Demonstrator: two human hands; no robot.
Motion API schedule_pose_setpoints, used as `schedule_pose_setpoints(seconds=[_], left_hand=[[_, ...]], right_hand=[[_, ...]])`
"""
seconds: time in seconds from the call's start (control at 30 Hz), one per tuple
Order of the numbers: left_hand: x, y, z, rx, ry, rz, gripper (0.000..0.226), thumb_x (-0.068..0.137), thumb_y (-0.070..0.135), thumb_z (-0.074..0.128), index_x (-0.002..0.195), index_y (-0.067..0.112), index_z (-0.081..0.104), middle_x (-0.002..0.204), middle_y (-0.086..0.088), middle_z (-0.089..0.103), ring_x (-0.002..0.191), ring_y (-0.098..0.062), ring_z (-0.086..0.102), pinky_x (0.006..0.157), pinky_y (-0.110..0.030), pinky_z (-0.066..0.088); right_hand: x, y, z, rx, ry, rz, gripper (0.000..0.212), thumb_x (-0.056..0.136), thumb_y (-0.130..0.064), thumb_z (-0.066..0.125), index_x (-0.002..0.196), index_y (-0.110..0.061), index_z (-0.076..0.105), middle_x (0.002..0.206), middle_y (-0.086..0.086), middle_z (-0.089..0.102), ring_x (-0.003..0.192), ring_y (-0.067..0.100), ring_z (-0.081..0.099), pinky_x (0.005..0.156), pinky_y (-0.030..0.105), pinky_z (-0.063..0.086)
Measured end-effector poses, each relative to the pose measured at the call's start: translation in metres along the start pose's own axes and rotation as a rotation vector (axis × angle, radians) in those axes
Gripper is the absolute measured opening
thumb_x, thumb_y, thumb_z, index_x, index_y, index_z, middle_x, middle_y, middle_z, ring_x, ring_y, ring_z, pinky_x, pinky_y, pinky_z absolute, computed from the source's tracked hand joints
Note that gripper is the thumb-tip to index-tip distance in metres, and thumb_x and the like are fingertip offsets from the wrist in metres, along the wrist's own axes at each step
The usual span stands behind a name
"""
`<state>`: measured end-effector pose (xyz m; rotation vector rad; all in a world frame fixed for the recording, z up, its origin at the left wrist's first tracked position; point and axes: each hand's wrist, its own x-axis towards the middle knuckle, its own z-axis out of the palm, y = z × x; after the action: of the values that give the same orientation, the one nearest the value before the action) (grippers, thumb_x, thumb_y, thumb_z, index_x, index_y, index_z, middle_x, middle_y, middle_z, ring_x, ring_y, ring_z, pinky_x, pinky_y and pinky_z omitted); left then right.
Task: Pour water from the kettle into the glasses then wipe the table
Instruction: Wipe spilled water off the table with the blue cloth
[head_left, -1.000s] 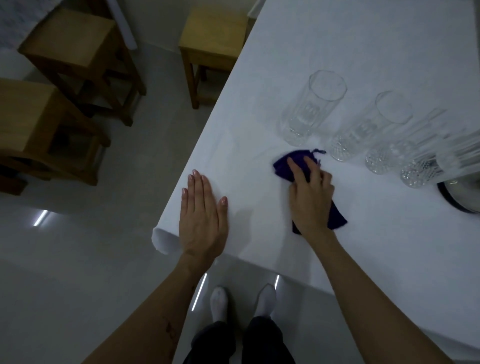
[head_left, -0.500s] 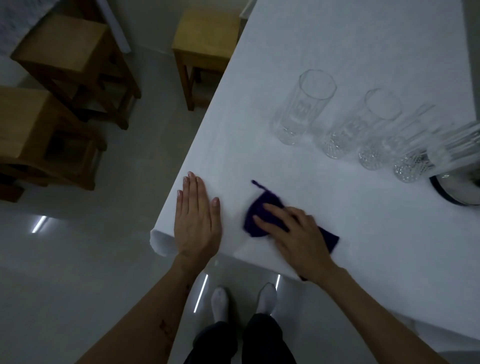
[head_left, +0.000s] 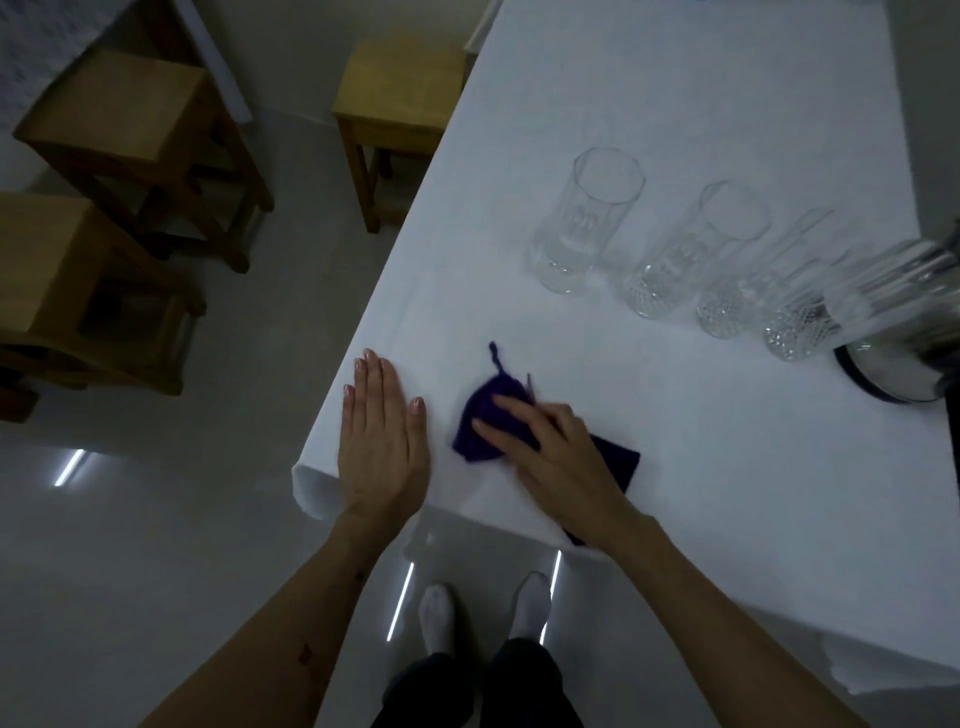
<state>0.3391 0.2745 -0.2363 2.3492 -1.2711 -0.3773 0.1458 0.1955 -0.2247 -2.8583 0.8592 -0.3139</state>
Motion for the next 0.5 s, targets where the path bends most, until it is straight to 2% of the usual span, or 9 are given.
schedule_pose_setpoints(seconds=[0.03, 0.1, 0.2, 0.27, 0.3, 0.4, 0.5], left_hand=[[0.0, 0.0, -0.002, -0.019, -0.019, 0.013, 0.07, 0.096, 0.051, 0.001, 0.153, 0.01, -0.001, 0.162, -0.003, -0.008, 0.148, -0.01, -0.01, 0.121, -0.031, -0.004], [-0.001, -0.004, -0.007, -0.035, -0.03, 0.064, 0.069, 0.097, 0.049, 0.004, 0.153, 0.009, 0.0, 0.162, -0.003, -0.008, 0.148, -0.01, -0.011, 0.121, -0.032, -0.003], [0.001, -0.022, -0.015, 0.068, 0.001, 0.098, 0.064, 0.1, 0.041, 0.011, 0.152, 0.004, 0.006, 0.162, -0.008, -0.002, 0.149, -0.015, -0.006, 0.122, -0.035, -0.002], [0.003, -0.037, -0.019, 0.106, -0.003, 0.072, 0.065, 0.1, 0.042, 0.009, 0.152, 0.003, 0.005, 0.162, -0.01, -0.002, 0.149, -0.018, -0.007, 0.122, -0.039, -0.001], [0.004, -0.042, -0.02, 0.106, -0.015, 0.071, 0.066, 0.1, 0.044, 0.008, 0.152, 0.003, 0.004, 0.162, -0.01, -0.003, 0.149, -0.018, -0.007, 0.122, -0.041, 0.0], [0.002, -0.045, -0.019, 0.107, -0.009, 0.101, 0.067, 0.1, 0.044, 0.011, 0.152, 0.002, 0.008, 0.162, -0.012, 0.002, 0.15, -0.02, -0.003, 0.122, -0.041, 0.004], [0.002, -0.042, -0.017, 0.087, -0.008, 0.069, 0.067, 0.1, 0.047, 0.011, 0.152, 0.005, 0.007, 0.162, -0.009, 0.001, 0.15, -0.017, -0.004, 0.122, -0.039, 0.004]], right_hand=[[-0.018, 0.009, -0.005, -0.002, 0.012, 0.01, 0.055, 0.089, -0.007, 0.046, 0.142, -0.021, 0.055, 0.145, 0.012, 0.054, 0.112, 0.034, 0.046, 0.087, 0.047, 0.049], [-0.046, 0.034, -0.017, -0.024, 0.163, 0.235, 0.056, 0.089, -0.002, 0.045, 0.142, -0.016, 0.055, 0.144, 0.016, 0.052, 0.111, 0.039, 0.048, 0.093, 0.051, 0.044], [-0.06, 0.076, -0.03, -0.085, 0.425, 0.833, 0.053, 0.09, -0.002, 0.041, 0.142, -0.005, 0.053, 0.145, 0.026, 0.047, 0.113, 0.046, 0.048, 0.098, 0.052, 0.036], [-0.051, 0.094, -0.031, -0.058, 0.462, 1.197, 0.05, 0.095, -0.002, 0.042, 0.144, -0.007, 0.049, 0.149, 0.026, 0.041, 0.119, 0.052, 0.043, 0.097, 0.055, 0.034], [-0.043, 0.097, -0.029, -0.045, 0.45, 1.31, 0.049, 0.097, -0.002, 0.042, 0.145, -0.008, 0.048, 0.151, 0.027, 0.039, 0.122, 0.054, 0.04, 0.097, 0.056, 0.034], [-0.012, 0.087, -0.016, -0.066, 0.422, 1.394, 0.048, 0.097, -0.004, 0.043, 0.144, -0.011, 0.049, 0.153, 0.025, 0.035, 0.126, 0.053, 0.038, 0.097, 0.054, 0.032], [0.031, 0.058, 0.0, -0.071, 0.362, 1.297, 0.049, 0.096, -0.005, 0.046, 0.145, -0.01, 0.048, 0.155, 0.024, 0.034, 0.128, 0.051, 0.036, 0.097, 0.055, 0.033]])
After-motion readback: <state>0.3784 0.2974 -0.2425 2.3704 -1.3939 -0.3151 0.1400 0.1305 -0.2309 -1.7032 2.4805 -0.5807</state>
